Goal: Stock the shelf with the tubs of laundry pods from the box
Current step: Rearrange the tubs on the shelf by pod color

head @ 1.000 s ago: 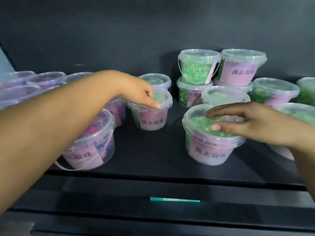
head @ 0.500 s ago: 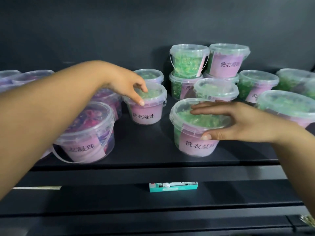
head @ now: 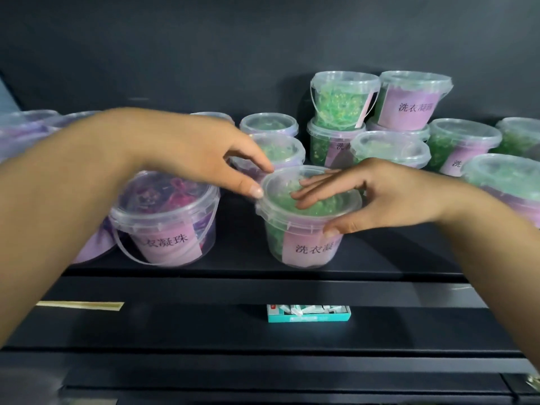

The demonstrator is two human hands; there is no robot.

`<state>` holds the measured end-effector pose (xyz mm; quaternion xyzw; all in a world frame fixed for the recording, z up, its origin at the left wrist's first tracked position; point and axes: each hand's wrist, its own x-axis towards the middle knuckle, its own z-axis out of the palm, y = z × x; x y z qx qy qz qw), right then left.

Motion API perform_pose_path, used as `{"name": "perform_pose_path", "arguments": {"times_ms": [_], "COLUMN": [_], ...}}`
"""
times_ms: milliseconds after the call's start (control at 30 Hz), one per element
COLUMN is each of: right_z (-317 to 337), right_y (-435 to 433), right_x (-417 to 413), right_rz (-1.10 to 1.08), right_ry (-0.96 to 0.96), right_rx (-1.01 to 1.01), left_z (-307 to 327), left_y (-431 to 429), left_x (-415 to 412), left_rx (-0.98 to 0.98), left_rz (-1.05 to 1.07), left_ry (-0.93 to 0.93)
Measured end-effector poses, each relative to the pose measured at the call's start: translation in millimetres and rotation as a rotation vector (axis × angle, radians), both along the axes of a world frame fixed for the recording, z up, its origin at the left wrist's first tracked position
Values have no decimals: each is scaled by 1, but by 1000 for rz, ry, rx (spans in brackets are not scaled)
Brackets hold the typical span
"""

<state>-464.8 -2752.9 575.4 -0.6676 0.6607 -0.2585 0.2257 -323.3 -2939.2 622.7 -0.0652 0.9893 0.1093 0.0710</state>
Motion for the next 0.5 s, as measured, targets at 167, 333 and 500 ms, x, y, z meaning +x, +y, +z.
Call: {"name": "perform_pose_path", "arguments": {"times_ms": [167,333,500], "right_z": [-6,-6,-8], "right_y": [-14,-22,-25], "right_x": [10,17,23], "right_rz": [16,-7,40], "right_ry": [-55,-121,-148], "right_rx": [-31,-77,-100], "left_z": [-18,-35,-40], "left_y": [-2,1,7], "left_x": [31,36,39], "left_rx": [62,93,64], "left_rz": [43,95,73], "left_ry": [50,151,193]}}
